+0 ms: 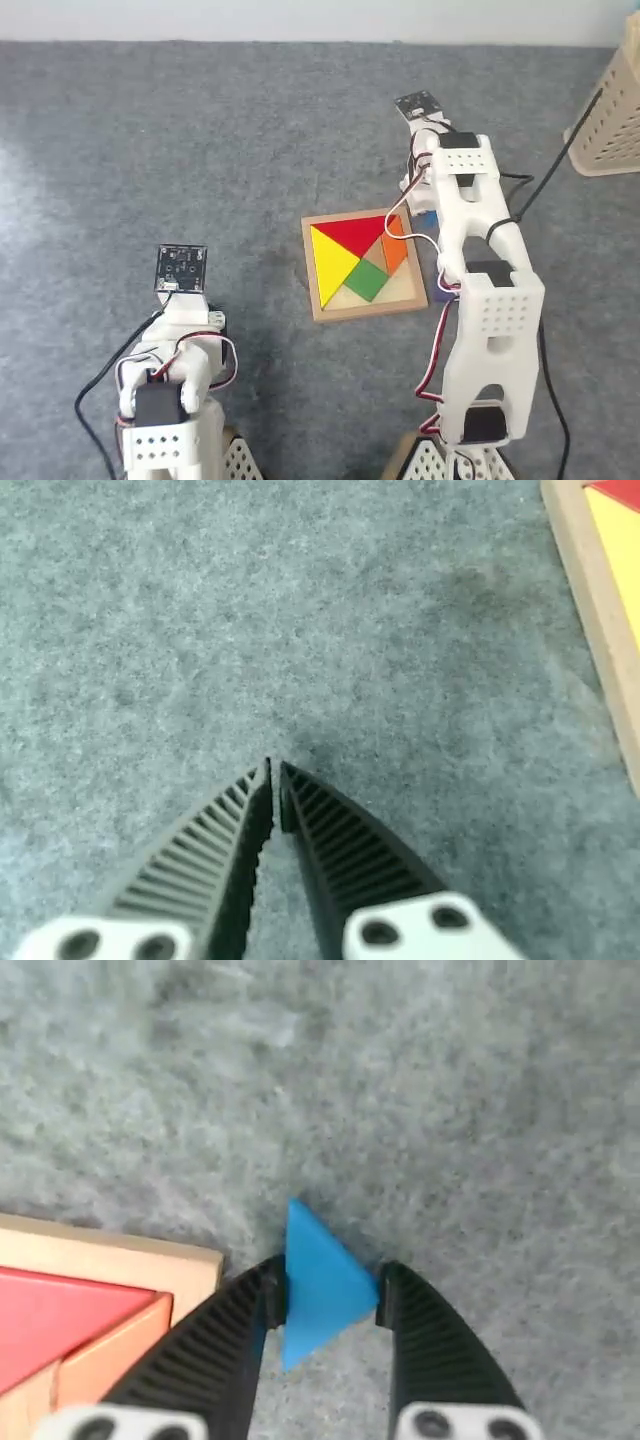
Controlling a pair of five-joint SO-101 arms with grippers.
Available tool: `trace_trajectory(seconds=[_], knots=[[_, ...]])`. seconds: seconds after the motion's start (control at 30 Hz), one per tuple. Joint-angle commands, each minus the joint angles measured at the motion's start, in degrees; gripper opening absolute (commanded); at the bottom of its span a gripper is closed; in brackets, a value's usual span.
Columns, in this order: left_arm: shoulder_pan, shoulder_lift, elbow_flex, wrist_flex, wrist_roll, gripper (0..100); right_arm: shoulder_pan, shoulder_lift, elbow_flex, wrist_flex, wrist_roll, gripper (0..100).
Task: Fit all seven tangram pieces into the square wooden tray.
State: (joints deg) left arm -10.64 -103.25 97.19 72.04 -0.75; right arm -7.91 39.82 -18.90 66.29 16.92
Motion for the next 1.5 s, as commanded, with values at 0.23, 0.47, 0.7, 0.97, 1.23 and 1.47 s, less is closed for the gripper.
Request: trace_trajectory(seconds=[0.23,0.47,0.7,0.97,1.23,1.47], knots=[[0.35,-0.88,-0.66,0.18,0.44,1,-1.27,-8.84,-0.26,7.43,0.88,9.8],[0.35,-0.88,-0.66,0.18,0.44,1,-4.70,-19.82,7.56,10.42,5.01,9.8],[0.35,-0.88,-0.66,0.18,0.44,1,-12.18,-37.49,36.66,-6.20,11.43,9.7],[0.35,-0.88,-0.66,0.18,0.44,1,-20.62,-43.21,47.12,-10.59,16.79,9.7],[0.35,-0.88,-0.66,0.18,0.44,1,-23.69,-39.34,47.21,-10.42,21.89,9.6],[0.35,-0.88,-0.66,0.18,0.44,1,-24.57,-36.79,48.09,-10.42,27.43,9.6]])
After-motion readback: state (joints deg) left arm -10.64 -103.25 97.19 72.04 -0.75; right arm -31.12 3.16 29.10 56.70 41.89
